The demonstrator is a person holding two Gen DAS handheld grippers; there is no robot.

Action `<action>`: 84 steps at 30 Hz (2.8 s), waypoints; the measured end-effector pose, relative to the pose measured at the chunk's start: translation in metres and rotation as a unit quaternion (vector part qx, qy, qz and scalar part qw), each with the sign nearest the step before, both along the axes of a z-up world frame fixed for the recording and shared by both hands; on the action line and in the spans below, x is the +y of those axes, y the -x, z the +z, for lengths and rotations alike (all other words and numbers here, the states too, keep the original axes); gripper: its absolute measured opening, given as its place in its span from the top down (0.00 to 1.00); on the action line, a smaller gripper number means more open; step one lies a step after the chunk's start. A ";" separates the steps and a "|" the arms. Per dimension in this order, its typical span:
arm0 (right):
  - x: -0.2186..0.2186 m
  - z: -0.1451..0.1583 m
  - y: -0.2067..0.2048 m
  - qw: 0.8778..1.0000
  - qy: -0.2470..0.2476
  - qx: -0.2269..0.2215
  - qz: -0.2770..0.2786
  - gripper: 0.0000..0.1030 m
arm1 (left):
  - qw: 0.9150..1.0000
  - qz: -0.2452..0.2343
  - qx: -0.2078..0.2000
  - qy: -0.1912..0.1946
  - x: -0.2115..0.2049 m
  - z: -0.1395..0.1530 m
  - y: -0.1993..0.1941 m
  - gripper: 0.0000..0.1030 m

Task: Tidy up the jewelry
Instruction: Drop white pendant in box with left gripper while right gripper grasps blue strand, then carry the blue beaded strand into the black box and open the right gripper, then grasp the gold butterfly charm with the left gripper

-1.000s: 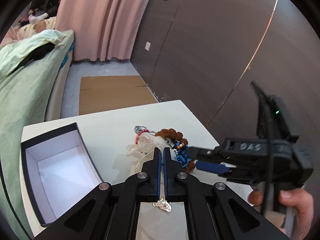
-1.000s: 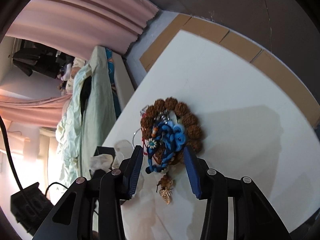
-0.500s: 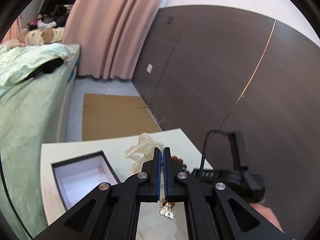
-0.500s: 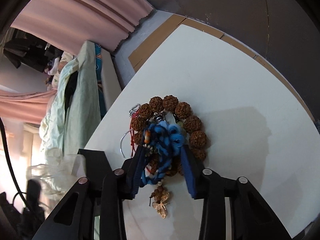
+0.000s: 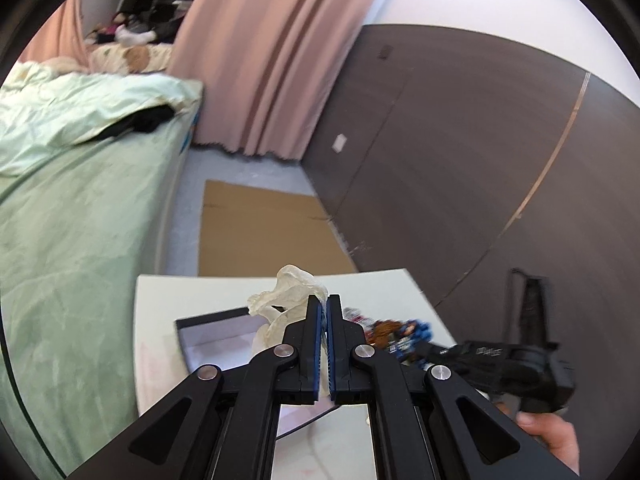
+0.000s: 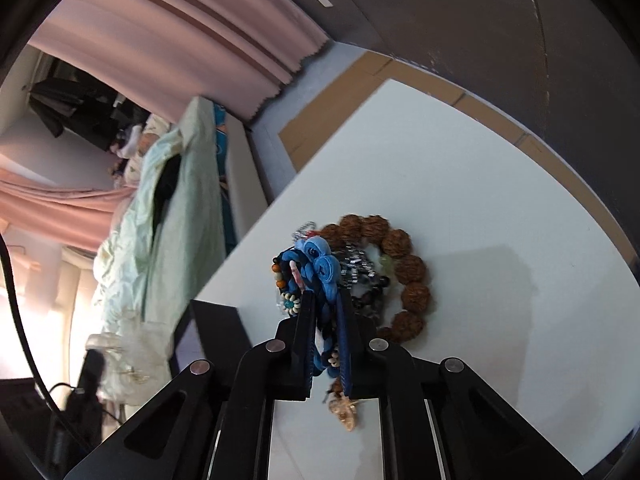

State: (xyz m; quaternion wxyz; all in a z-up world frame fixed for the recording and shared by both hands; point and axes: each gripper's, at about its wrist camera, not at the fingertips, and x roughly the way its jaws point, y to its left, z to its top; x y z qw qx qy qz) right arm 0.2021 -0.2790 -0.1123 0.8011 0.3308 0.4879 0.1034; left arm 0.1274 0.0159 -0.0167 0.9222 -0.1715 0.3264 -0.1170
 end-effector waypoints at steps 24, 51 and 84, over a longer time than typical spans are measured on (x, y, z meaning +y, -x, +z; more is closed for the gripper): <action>0.081 0.051 0.034 0.982 -0.069 -0.135 0.113 0.89 | 0.995 0.091 0.024 0.034 0.058 0.003 0.047 0.12; 0.003 0.055 0.059 0.991 -0.057 -0.112 0.049 0.25 | 0.999 0.031 0.006 0.006 -0.005 0.004 0.052 0.12; -0.084 0.026 0.062 1.000 -0.001 -0.017 0.007 0.25 | 0.982 -0.128 0.093 -0.101 -0.142 -0.082 0.025 0.43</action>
